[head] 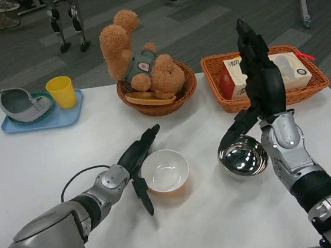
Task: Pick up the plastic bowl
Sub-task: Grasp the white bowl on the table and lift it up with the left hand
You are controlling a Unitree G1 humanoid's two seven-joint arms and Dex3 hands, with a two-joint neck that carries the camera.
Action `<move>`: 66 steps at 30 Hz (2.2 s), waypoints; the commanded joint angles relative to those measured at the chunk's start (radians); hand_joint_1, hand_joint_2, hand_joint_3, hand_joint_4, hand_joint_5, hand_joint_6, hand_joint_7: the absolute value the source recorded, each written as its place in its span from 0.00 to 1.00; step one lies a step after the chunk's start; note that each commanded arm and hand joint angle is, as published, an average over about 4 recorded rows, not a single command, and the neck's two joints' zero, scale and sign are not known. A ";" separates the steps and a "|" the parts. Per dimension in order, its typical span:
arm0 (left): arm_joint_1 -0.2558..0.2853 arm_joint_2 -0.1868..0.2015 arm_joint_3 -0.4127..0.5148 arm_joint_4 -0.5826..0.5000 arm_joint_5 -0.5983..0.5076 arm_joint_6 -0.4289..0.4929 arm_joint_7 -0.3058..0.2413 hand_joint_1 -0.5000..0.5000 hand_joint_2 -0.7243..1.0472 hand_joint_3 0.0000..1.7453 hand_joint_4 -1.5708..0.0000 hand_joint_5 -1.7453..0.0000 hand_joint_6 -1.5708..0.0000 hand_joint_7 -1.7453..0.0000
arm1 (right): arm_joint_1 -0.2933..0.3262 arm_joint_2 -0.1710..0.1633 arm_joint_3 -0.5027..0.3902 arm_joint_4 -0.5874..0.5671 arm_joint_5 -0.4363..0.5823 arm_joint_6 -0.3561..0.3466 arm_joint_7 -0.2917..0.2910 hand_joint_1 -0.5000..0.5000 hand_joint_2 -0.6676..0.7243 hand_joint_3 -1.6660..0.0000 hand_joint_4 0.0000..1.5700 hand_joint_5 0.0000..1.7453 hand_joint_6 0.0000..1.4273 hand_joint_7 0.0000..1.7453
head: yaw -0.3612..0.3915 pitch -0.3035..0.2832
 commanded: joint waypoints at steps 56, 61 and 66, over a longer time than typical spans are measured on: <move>0.358 0.180 0.814 -0.730 0.348 0.096 -0.117 0.42 0.90 0.00 0.17 0.00 0.42 0.04 | 0.042 -0.003 0.002 -0.022 0.042 -0.014 0.000 0.03 1.00 1.00 0.00 0.00 0.00 0.04 | 0.046 0.177; 0.419 0.181 1.017 -1.022 0.488 0.356 -0.160 0.42 0.90 0.00 0.16 0.00 0.43 0.04 | 0.042 0.001 0.001 -0.010 0.042 -0.014 0.001 0.04 1.00 1.00 0.00 0.00 0.00 0.04 | 0.050 0.206; 0.435 0.181 1.113 -1.175 0.535 0.518 -0.210 0.42 0.90 0.00 0.15 0.00 0.45 0.04 | 0.042 0.002 0.003 0.002 0.043 -0.015 0.002 0.04 1.00 1.00 0.00 0.00 0.00 0.04 | 0.045 0.244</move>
